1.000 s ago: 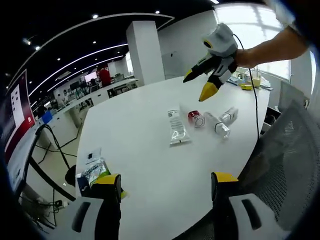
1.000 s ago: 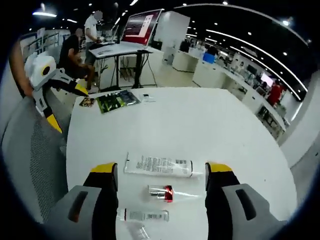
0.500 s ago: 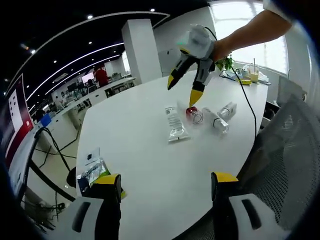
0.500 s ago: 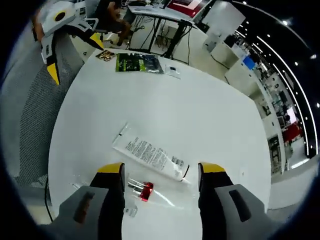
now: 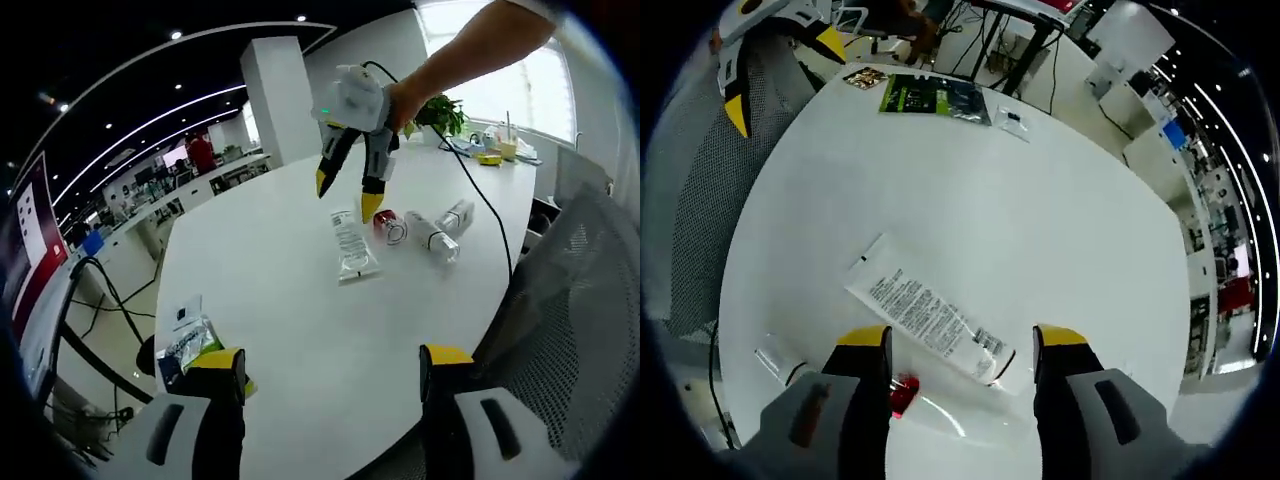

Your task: Arrange the skincare products in the storage area until every visible bottle or jar stands upright without overlapping.

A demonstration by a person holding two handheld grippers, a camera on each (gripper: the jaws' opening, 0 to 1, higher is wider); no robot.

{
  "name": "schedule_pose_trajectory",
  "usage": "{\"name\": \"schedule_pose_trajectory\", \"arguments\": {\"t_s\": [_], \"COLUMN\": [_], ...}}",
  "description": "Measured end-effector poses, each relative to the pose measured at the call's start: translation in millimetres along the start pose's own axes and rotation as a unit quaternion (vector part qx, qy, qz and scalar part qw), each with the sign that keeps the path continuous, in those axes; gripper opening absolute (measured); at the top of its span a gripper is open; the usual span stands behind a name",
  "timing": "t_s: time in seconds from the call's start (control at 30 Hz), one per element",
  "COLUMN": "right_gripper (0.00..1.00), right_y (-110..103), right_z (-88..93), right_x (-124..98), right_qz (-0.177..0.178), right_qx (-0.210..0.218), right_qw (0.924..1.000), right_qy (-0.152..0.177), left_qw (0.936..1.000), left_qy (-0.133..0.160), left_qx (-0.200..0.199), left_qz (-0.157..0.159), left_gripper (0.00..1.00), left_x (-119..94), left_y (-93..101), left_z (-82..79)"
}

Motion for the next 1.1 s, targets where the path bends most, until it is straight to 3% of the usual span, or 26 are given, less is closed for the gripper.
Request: {"name": "schedule_pose_trajectory", "arguments": {"t_s": [0.47, 0.73, 1.0, 1.1], "right_gripper": [0.51, 0.49, 0.46, 0.47], "right_y": [-2, -8, -9, -7], "right_z": [-3.6, -8.9, -9.5, -10.8], "right_x": [24, 40, 49, 51], "right_qz": [-0.050, -0.097, -0.119, -0.114], "right_qx": [-0.077, -0.140, -0.182, -0.188], "right_qw": [0.9951, 0.9820, 0.9700, 0.9699], "right_qy": [-0.038, -0.081, -0.109, -0.105], "left_qw": [0.9999, 0.9999, 0.9999, 0.9999], "left_qy": [-0.009, -0.009, -0.014, -0.014], "left_qx": [-0.004, -0.003, -0.006, -0.004], "left_qz": [-0.002, -0.005, -0.006, -0.005], "left_gripper": [0.73, 0.72, 0.70, 0.70], "left_x": [1, 0, 0, 0], "left_y": [-1.1, -2.1, -3.6, -3.1], "left_z": [2.8, 3.3, 4.8, 5.0]}}
Point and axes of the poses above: the point that each gripper's makers call its tool centre point, and the gripper's own axes: x roughly forward along the fingers, y roughly to its right, z roughly out of its underside, the point moved 9 cm from there along -x, roughly backward along the fingers, and after that the axes turned 5 degrees about -y, right-handed, at the moved point
